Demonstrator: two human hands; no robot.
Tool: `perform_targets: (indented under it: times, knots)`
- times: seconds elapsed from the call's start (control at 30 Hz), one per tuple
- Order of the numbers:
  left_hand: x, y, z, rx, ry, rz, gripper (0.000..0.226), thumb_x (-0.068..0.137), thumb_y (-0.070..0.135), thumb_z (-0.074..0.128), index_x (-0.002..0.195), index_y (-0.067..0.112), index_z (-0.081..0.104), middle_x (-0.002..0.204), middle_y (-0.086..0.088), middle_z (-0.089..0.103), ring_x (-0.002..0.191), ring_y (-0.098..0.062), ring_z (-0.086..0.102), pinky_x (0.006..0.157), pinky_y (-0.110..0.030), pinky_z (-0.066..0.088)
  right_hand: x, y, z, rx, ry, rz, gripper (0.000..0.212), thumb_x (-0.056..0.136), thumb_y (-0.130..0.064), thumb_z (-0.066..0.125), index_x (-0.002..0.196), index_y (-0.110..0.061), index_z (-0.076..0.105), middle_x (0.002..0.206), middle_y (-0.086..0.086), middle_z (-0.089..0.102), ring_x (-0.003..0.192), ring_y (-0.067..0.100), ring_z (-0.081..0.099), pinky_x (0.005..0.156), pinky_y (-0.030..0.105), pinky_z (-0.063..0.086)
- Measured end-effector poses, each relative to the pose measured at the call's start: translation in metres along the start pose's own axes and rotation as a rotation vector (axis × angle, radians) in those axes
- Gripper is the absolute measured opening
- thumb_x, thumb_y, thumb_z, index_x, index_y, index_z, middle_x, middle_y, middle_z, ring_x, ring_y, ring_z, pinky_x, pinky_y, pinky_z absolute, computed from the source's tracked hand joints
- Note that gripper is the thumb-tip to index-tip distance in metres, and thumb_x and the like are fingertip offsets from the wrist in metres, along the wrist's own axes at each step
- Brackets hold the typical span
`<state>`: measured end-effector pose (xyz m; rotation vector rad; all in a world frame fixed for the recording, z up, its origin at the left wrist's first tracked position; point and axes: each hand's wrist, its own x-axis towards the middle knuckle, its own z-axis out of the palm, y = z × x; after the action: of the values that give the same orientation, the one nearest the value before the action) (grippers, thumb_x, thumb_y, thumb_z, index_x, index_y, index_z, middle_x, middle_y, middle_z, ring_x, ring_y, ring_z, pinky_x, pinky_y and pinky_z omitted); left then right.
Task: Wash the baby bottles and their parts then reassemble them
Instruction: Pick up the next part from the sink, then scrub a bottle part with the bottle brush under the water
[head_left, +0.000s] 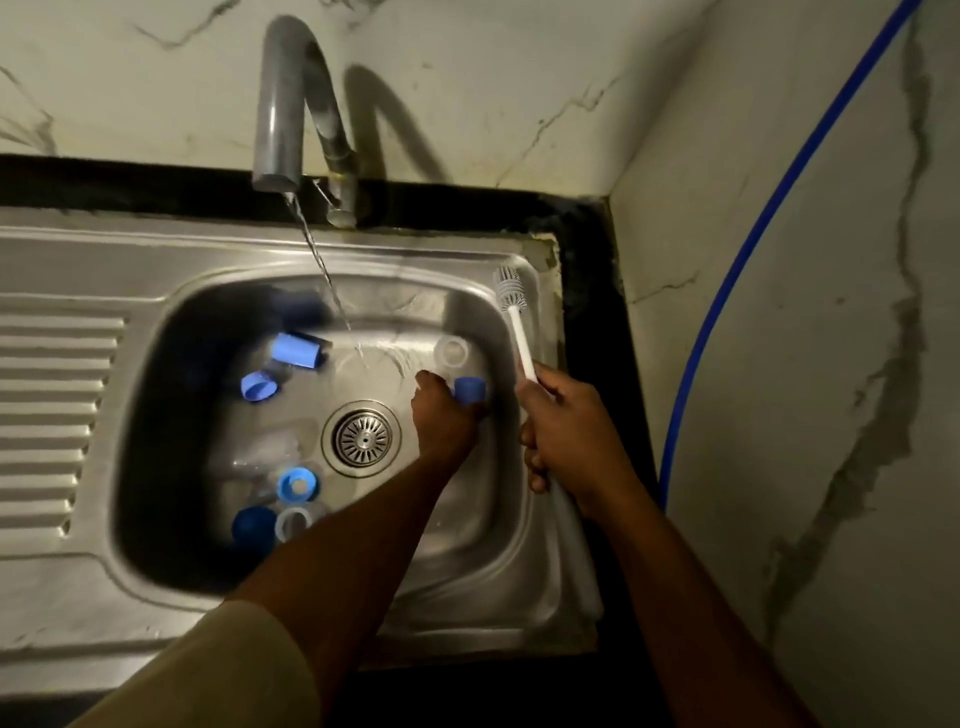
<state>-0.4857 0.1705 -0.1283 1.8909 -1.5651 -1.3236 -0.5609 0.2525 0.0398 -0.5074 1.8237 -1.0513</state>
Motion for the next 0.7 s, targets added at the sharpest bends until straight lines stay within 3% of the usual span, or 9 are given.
perform_targets:
  times: [0.17, 0.33, 0.4, 0.5, 0.57, 0.63, 0.7]
  knots:
    - [0.006, -0.003, 0.012, 0.014, 0.031, -0.027, 0.036, 0.078, 0.010, 0.080, 0.105, -0.002, 0.060, 0.101, -0.018, 0.067, 0.095, -0.032, 0.063, 0.070, -0.025, 0.037, 0.004, 0.000, -0.003, 0.040, -0.015, 0.039, 0.020, 0.103, -0.022, 0.048, 0.097, -0.036, 0.062, 0.050, 0.000, 0.042, 0.037, 0.011, 0.037, 0.038, 0.025, 0.037]
    - [0.005, -0.008, 0.012, 0.043, 0.072, 0.025, 0.026, 0.084, 0.016, 0.075, 0.100, 0.004, 0.059, 0.094, -0.010, 0.064, 0.083, -0.021, 0.055, 0.068, -0.028, 0.035, 0.005, 0.001, -0.005, 0.061, -0.011, 0.056, 0.025, 0.104, -0.022, 0.049, 0.092, -0.041, 0.060, 0.049, -0.002, 0.040, 0.037, 0.011, 0.036, 0.038, 0.024, 0.036]
    - [0.001, -0.014, 0.015, 0.096, 0.061, 0.027, 0.020, 0.089, 0.022, 0.070, 0.094, 0.008, 0.058, 0.089, -0.006, 0.061, 0.079, -0.016, 0.050, 0.068, -0.025, 0.032, 0.005, 0.005, -0.003, 0.056, -0.012, 0.063, 0.021, 0.103, -0.022, 0.049, 0.095, -0.036, 0.063, 0.048, -0.002, 0.039, 0.036, 0.011, 0.035, 0.038, 0.023, 0.037]
    - [-0.003, -0.025, 0.019, 0.154, -0.013, 0.044, 0.018, 0.090, 0.017, 0.066, 0.077, 0.013, 0.054, 0.077, -0.003, 0.056, 0.075, -0.018, 0.058, 0.051, -0.020, 0.025, 0.003, 0.009, 0.004, 0.025, -0.014, 0.065, 0.019, 0.103, -0.022, 0.050, 0.095, -0.031, 0.065, 0.049, -0.002, 0.040, 0.035, 0.010, 0.035, 0.036, 0.022, 0.036]
    - [-0.002, -0.026, 0.018, 0.150, -0.029, 0.051, 0.020, 0.088, 0.012, 0.065, 0.073, 0.013, 0.051, 0.075, -0.003, 0.056, 0.073, -0.020, 0.058, 0.048, -0.018, 0.027, 0.002, 0.010, 0.008, 0.000, -0.021, 0.064, 0.016, 0.103, -0.020, 0.050, 0.095, -0.021, 0.064, 0.050, -0.001, 0.040, 0.034, 0.010, 0.035, 0.035, 0.021, 0.035]
    - [-0.001, -0.025, 0.013, 0.114, -0.023, 0.056, 0.019, 0.087, 0.010, 0.064, 0.074, 0.013, 0.051, 0.076, -0.005, 0.057, 0.071, -0.020, 0.054, 0.055, -0.019, 0.028, -0.001, 0.011, 0.012, -0.021, -0.031, 0.073, 0.017, 0.103, -0.020, 0.050, 0.098, -0.010, 0.063, 0.049, 0.000, 0.040, 0.033, 0.010, 0.035, 0.034, 0.020, 0.034]
    - [-0.001, -0.024, 0.007, 0.085, -0.033, 0.073, 0.012, 0.087, 0.012, 0.065, 0.078, 0.010, 0.057, 0.081, -0.010, 0.064, 0.076, -0.026, 0.059, 0.066, -0.026, 0.035, -0.004, 0.012, 0.015, -0.033, -0.046, 0.089, 0.018, 0.103, -0.021, 0.049, 0.099, -0.011, 0.064, 0.049, 0.000, 0.041, 0.033, 0.010, 0.036, 0.035, 0.020, 0.034]
